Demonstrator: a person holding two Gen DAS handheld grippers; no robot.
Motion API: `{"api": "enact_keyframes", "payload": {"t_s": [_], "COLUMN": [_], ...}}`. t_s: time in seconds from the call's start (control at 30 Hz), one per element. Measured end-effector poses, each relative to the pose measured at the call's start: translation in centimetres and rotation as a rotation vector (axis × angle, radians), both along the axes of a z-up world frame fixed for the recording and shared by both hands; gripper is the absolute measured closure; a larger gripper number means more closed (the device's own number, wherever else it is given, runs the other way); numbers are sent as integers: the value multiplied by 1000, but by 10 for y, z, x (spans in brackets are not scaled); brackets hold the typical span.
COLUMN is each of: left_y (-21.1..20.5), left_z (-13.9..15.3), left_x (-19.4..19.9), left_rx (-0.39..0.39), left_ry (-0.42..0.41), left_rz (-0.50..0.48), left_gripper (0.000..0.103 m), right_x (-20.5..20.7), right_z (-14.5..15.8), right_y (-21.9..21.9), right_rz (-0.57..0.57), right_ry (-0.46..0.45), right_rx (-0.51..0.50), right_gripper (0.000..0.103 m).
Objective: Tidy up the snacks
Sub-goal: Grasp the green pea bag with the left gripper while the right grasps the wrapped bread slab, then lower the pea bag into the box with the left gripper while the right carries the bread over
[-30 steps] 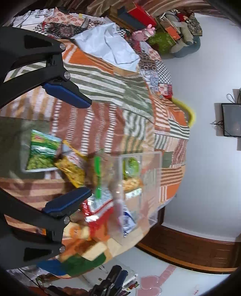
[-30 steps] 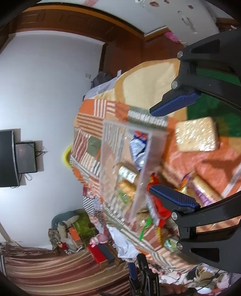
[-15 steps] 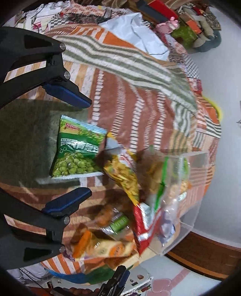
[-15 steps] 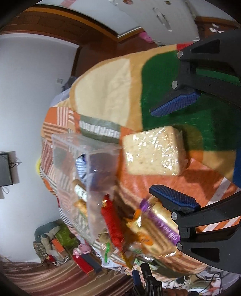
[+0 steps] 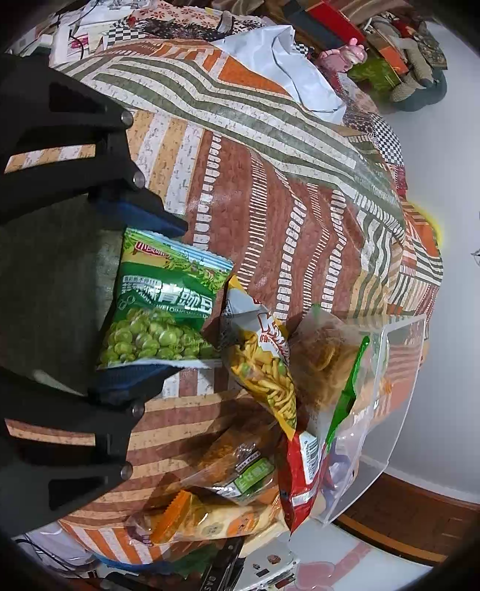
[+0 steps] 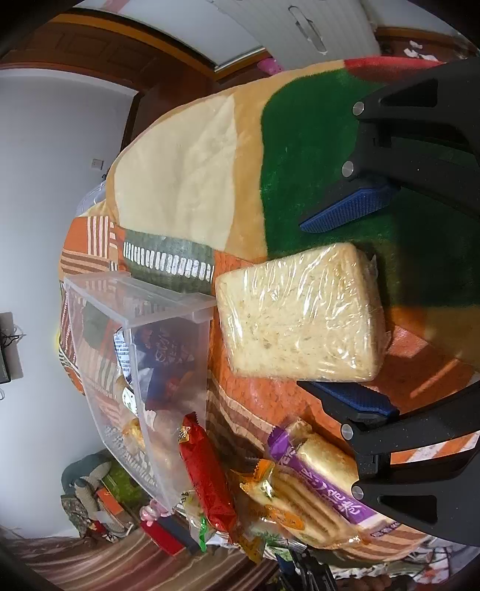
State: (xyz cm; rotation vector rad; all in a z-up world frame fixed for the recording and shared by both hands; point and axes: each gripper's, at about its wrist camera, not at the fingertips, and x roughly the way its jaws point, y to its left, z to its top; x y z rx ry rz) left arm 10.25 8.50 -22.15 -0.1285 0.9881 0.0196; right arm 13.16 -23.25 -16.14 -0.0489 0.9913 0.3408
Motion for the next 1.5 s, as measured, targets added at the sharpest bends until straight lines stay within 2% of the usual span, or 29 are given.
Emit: {"api": "enact_keyframes", "payload": {"t_s": [0.03,0.07,0.13,0.37,0.8,1.23,1.5], "left_y": [0,-2,-4,-5,-8,-32,-45], "left_z": [1,3,5,23,85,134,137], "left_x": [-1,-2,-3,-13,-16,28,65], "left_rx": [6,14,24,16,17,27,27], "left_ry": [-2,-3,-4,-36,-176,-290,-310], "left_rz": [-5,-8,-14,-14,-15,-86,-95], "left_gripper": [46,48,51,56,58,58,58], "right_x": [0,0,-2,-8,-13,0,18], "right_z": [0,1,2,7,48,83,96], "right_y": [0,1,1,-1,-1,14,31], "right_rz": [4,5,14,10,9,36,50], "right_ry": [6,6,14,-3,-118,-232,-287], "right_rx": [11,23,36,69,123,171,193], "right_gripper": [33,47,50,51,51,51,51]}}
